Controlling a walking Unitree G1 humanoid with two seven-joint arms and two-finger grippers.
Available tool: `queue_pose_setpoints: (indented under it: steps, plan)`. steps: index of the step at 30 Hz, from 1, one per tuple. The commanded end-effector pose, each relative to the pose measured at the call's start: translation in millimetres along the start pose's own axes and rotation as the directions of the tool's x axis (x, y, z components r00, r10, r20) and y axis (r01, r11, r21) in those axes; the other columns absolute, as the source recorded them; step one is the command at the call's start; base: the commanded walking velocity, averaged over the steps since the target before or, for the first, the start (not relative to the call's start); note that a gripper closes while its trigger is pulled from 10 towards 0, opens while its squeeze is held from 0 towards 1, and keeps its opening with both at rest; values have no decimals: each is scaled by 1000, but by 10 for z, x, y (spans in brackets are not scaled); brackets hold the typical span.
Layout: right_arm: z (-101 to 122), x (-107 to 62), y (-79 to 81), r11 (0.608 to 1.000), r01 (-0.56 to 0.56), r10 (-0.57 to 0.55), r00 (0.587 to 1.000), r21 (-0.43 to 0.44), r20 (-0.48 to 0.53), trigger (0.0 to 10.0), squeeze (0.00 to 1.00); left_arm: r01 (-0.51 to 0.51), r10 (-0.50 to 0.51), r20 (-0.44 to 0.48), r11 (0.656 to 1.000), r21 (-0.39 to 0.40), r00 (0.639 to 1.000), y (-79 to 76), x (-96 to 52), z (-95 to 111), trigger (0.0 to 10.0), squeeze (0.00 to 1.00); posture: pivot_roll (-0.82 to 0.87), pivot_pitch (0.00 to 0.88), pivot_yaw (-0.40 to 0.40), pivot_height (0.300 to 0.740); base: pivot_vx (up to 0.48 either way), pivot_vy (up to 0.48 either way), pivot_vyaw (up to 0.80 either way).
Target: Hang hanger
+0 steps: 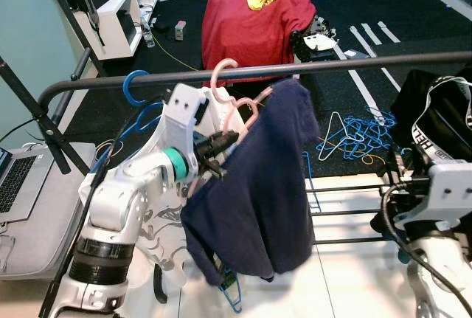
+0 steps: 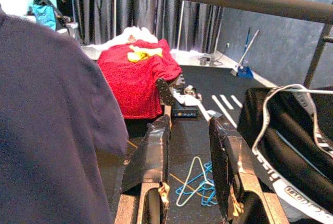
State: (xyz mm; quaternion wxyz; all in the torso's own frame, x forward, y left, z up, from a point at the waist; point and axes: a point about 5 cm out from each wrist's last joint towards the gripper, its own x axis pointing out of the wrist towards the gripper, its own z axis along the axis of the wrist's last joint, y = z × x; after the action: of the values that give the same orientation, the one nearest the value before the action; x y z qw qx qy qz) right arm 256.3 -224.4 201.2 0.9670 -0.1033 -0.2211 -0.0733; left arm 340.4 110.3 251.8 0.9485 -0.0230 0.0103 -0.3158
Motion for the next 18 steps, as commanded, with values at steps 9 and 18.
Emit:
queue_pose_setpoints:
  steps: [9, 18]
  plan:
    - [27, 1, 29, 1000, 6, -6, 1000, 1, 5, 10000, 0, -227, 225, -97, 974, -13, 970, 295, 50, -128, 10000, 0, -298, 125, 205, 740, 0, 0, 0]
    - [38, 18, 47, 1000, -4, 4, 1000, 2, 6, 10000, 0, -257, 255, -61, 966, -12, 965, 236, 96, -218, 10000, 1000, -292, 130, 201, 740, 0, 0, 0]
